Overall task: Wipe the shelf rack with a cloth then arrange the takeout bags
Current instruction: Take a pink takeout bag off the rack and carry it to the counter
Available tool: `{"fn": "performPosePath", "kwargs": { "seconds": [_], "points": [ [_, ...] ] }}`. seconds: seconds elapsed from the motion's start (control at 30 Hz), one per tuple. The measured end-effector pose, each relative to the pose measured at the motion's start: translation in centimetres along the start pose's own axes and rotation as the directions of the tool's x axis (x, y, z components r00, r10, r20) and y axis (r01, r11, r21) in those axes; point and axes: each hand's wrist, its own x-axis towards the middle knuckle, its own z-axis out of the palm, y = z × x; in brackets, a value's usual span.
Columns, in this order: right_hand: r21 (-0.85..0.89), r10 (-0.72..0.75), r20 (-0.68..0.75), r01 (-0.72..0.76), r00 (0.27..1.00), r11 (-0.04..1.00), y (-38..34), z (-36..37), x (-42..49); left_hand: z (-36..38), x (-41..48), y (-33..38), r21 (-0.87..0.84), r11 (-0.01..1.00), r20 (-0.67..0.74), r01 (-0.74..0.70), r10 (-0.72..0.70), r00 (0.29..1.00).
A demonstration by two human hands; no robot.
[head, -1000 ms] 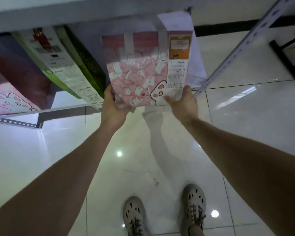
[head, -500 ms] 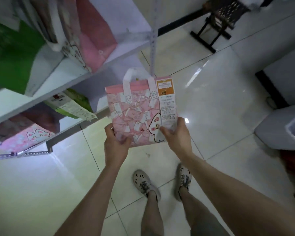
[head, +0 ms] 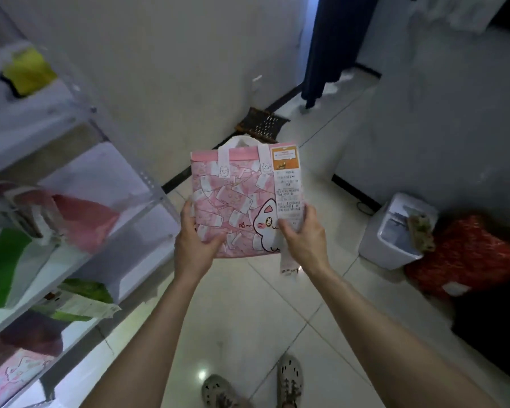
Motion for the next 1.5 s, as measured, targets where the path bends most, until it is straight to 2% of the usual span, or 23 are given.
{"fn": "performPosePath", "kwargs": {
  "seconds": [0.1, 0.23, 0.4, 0.5, 0.67, 0.77, 0.97, 1.2, 1.5],
  "points": [
    [0.021, -0.09, -0.122, 0.093, 0.988, 0.995, -2.8, -7.2, 2.4, 3.3, 2.1, 7.6, -0.02, 0.985, 0.043, -0.17, 0.171, 0.984],
    [-0.031, -0.218, -0.259, 0.217, 0.941, 0.976, -5.6, -16.3, 5.1, 8.3, 4.8, 17.0, -0.048, 0.927, 0.075, -0.373, 0.375, 0.924],
    [-0.122, -0.283, -0.433, 0.255, 0.856, 0.959, -7.2, -25.1, 8.9, 14.7, 8.3, 26.3, -0.074, 0.856, 0.126, -0.511, 0.516, 0.847],
    [-0.206, -0.325, -0.479, 0.255, 0.816, 0.945, -7.1, -29.2, 11.7, 18.5, 11.3, 30.9, -0.086, 0.804, 0.155, -0.589, 0.594, 0.789],
    [-0.26, -0.353, -0.497, 0.252, 0.793, 0.932, -7.5, -35.1, 18.2, 25.8, 17.9, 38.0, -0.171, 0.724, 0.248, -0.668, 0.688, 0.682],
    [-0.326, -0.389, -0.533, 0.241, 0.752, 0.914, -9.3, -38.4, 23.6, 29.6, 22.8, 42.9, -0.208, 0.671, 0.275, -0.711, 0.738, 0.616],
    [-0.352, -0.43, -0.598, 0.259, 0.677, 0.899, -14.4, -43.9, 34.7, 34.7, 32.5, 53.3, -0.243, 0.604, 0.267, -0.759, 0.794, 0.547],
    [-0.406, -0.482, -0.589, 0.278, 0.648, 0.871, -17.5, -49.0, 45.2, 38.5, 39.7, 62.2, -0.288, 0.562, 0.257, -0.776, 0.826, 0.502],
    [-0.444, -0.557, -0.585, 0.343, 0.59, 0.828, -19.3, -50.8, 55.0, 42.9, 47.6, 66.8, -0.281, 0.553, 0.167, -0.784, 0.833, 0.527]
  ]
}}
